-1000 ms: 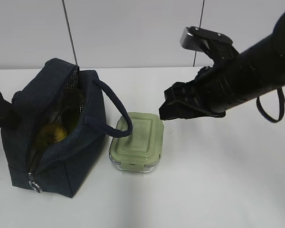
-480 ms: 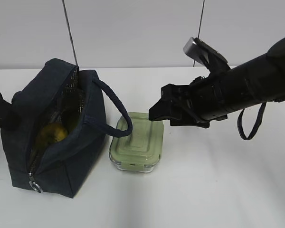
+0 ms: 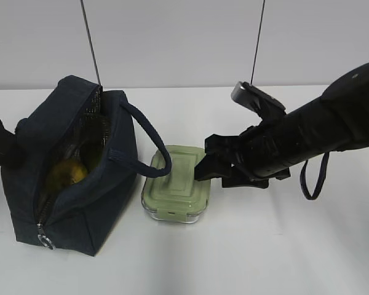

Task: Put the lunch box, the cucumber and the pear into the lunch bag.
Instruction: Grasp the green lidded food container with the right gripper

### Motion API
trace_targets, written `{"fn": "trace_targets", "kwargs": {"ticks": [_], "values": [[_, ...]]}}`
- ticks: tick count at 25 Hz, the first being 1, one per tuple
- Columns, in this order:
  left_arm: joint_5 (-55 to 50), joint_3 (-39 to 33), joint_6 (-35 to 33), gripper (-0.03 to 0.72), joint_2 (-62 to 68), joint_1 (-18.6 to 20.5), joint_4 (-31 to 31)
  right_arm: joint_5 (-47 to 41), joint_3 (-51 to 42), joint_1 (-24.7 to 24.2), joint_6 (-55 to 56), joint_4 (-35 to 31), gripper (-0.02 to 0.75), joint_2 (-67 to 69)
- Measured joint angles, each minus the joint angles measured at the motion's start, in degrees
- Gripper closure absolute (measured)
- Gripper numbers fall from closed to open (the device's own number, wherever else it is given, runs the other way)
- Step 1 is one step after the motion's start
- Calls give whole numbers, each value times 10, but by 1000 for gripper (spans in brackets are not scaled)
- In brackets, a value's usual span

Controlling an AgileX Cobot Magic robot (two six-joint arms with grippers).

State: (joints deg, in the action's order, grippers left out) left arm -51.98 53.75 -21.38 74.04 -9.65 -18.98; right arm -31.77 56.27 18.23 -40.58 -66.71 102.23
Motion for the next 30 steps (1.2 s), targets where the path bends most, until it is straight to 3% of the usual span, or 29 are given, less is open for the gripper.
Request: {"fn": "trace_targets", "kwargs": {"ticks": [14,26,28,30], "values": [[0,0,0,686,0,0,0,11,26,0,2,-113,275,92],[0,0,0,686,0,0,0,-20,48,-1,-7,-149,278,128],[0,0,0,686,0,0,1,-24,49,-1,-7,-156,327,129],[0,0,0,686,0,0,2,-27,50,-1,-8,-158,429,129]]}}
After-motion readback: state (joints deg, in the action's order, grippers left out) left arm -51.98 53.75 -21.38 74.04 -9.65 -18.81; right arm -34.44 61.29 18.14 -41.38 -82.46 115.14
